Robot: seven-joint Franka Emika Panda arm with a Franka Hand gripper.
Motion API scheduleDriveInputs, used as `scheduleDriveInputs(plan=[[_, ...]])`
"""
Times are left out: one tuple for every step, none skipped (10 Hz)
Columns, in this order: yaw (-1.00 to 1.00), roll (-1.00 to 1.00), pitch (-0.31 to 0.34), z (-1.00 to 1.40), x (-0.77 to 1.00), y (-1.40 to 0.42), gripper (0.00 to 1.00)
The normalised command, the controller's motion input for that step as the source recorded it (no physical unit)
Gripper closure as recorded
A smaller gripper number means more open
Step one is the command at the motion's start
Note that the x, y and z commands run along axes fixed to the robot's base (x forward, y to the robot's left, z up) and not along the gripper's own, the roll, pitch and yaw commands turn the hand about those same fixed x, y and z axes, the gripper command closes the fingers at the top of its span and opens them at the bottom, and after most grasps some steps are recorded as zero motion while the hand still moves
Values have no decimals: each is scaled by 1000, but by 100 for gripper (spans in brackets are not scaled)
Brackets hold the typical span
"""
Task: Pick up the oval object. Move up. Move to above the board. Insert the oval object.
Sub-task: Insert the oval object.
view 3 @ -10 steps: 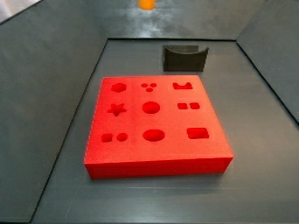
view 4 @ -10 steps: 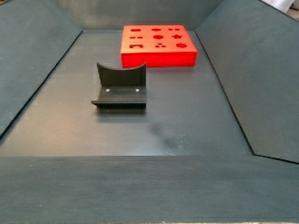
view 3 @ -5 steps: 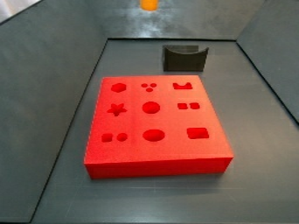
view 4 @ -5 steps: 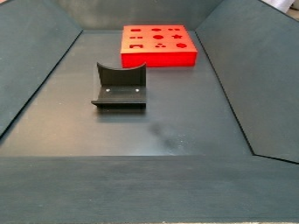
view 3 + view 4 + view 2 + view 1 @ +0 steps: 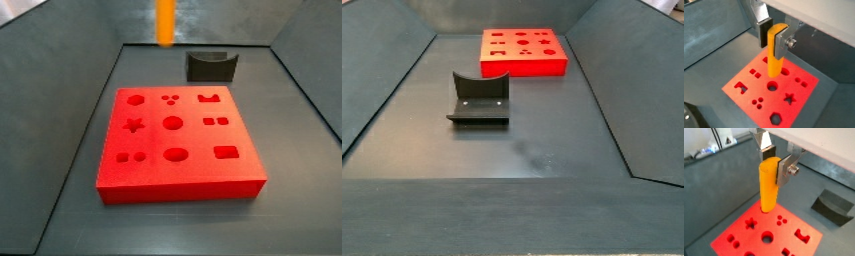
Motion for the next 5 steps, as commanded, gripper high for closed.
scheduleDriveInputs(plan=[[103,23,-123,-974,503,-57,100],[77,0,-104,-1000,554,0,100],[49,19,-84,-1000,583,0,100],[114,69,-84,-917,491,114,100],[114,104,-117,-734,237,123,100]])
